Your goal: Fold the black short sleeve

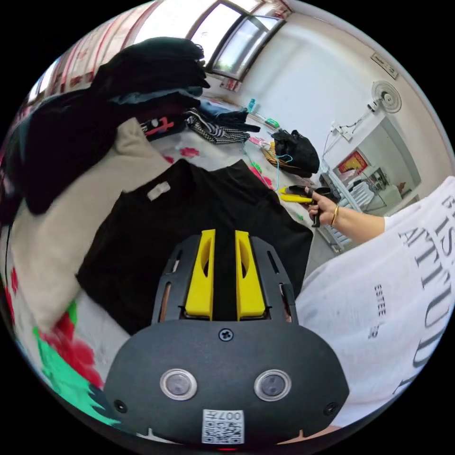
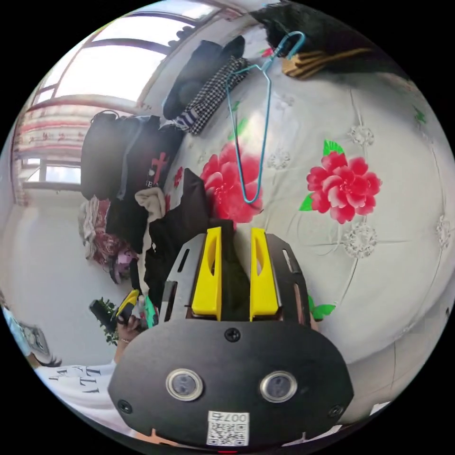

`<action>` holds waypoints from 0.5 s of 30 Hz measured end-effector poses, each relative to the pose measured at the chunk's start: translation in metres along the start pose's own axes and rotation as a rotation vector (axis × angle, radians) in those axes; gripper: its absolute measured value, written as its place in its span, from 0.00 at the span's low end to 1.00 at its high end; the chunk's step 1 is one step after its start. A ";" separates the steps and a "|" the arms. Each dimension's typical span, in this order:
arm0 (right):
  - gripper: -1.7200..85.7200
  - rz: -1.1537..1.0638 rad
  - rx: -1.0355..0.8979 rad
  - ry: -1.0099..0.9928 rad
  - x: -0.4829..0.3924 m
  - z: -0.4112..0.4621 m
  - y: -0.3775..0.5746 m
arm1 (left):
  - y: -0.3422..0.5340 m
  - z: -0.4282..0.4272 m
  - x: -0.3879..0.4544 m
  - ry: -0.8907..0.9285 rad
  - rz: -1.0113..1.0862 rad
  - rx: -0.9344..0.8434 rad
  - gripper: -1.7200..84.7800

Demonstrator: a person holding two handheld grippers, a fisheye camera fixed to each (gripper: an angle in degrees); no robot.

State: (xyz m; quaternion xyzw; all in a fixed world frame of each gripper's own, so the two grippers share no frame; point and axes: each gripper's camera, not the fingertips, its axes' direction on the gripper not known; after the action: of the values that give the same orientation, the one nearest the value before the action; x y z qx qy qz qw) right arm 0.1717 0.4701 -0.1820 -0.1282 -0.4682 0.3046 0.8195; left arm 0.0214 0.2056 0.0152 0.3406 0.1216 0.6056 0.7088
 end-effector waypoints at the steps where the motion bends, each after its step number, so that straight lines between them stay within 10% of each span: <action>1: 0.05 0.024 0.001 -0.048 0.012 0.008 -0.001 | -0.018 0.003 -0.001 0.008 0.021 -0.007 0.11; 8: 0.02 -0.227 -0.061 -0.252 0.009 0.017 0.024 | -0.215 0.071 0.013 0.053 0.240 -0.145 0.13; 15: 0.02 0.050 -0.025 -0.386 0.057 0.040 0.023 | -0.338 0.172 0.033 0.205 0.310 -0.335 0.17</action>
State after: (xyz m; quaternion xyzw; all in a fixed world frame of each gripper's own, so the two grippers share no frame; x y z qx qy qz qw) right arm 0.1503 0.5204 -0.1327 -0.0893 -0.6170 0.3379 0.7051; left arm 0.3924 0.1675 -0.0632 0.1697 0.0372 0.7501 0.6381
